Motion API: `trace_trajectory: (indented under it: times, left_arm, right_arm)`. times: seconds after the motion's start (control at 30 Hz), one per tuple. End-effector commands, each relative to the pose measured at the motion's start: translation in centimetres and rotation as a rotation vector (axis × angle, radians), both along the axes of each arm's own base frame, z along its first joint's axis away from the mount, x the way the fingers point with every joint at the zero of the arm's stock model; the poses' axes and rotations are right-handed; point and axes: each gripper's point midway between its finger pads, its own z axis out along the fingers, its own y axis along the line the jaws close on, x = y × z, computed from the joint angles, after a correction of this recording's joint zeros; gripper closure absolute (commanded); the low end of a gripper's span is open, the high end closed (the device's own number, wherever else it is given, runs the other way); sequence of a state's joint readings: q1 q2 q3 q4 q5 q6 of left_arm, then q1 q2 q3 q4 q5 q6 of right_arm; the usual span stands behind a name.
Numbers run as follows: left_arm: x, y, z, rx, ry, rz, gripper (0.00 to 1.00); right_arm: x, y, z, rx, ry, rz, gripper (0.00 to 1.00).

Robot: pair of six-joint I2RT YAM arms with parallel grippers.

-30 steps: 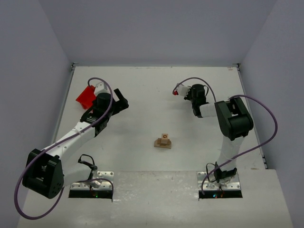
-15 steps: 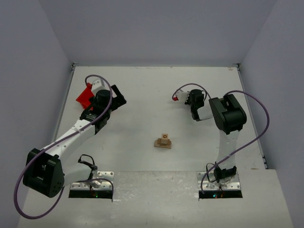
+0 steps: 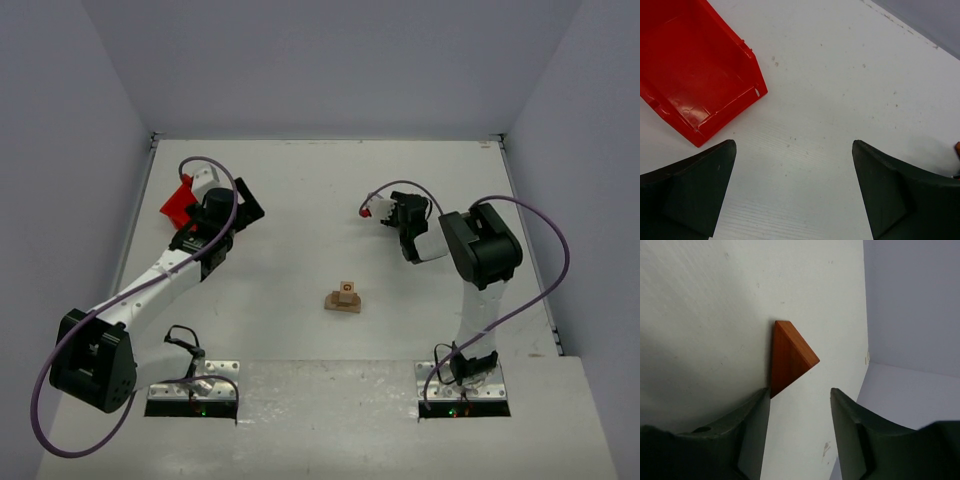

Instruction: Build the wood block tower

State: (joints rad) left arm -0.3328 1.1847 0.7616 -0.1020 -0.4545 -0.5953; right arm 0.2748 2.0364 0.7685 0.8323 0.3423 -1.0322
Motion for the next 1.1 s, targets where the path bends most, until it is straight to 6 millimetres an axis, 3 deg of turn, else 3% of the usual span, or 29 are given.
trace_trajectory:
  times: [0.0,0.13,0.27,0.43,0.5,0.57,0.6,0.7,0.83,1.07]
  left_arm:
    - [1.0,0.0,2.3,-0.011,-0.063,0.009,0.00]
    - [1.0,0.0,2.3,-0.004,-0.059,0.006,0.00]
    - [1.0,0.0,2.3,0.000,-0.060,0.006,0.00]
    - [1.1,-0.1,2.5,0.007,-0.064,-0.005,0.00]
    - [1.0,0.0,2.5,0.012,-0.062,-0.008,0.00]
    - [1.0,0.0,2.5,0.018,-0.059,-0.012,0.00]
    - [0.9,0.0,2.5,0.021,-0.059,-0.013,0.00]
    - [0.9,0.1,2.4,0.029,-0.056,-0.016,0.00]
    - [1.1,0.0,2.7,0.034,-0.060,-0.027,0.00]
    - [1.3,-0.2,2.6,0.038,-0.056,-0.030,0.00]
  right_arm:
    - [-0.1,1.5,2.5,0.125,0.000,-0.009,0.45]
    - [-0.8,2.8,5.9,0.295,0.072,-0.037,0.32]
    - [-2.1,5.9,7.2,0.543,0.261,0.015,0.04]
    - [-2.8,7.6,8.4,0.679,0.385,0.089,0.01]
    - [-2.0,8.0,8.9,0.701,0.414,0.127,0.01]
    - [-1.9,7.1,7.3,0.729,0.488,0.070,0.01]
    - [-1.2,6.5,8.0,0.765,0.513,0.052,0.01]
    - [-0.4,5.6,6.9,0.855,0.592,0.003,0.01]
    - [0.0,5.0,4.2,0.856,0.647,-0.041,0.01]
    - [0.6,3.8,2.2,0.852,0.665,-0.090,0.03]
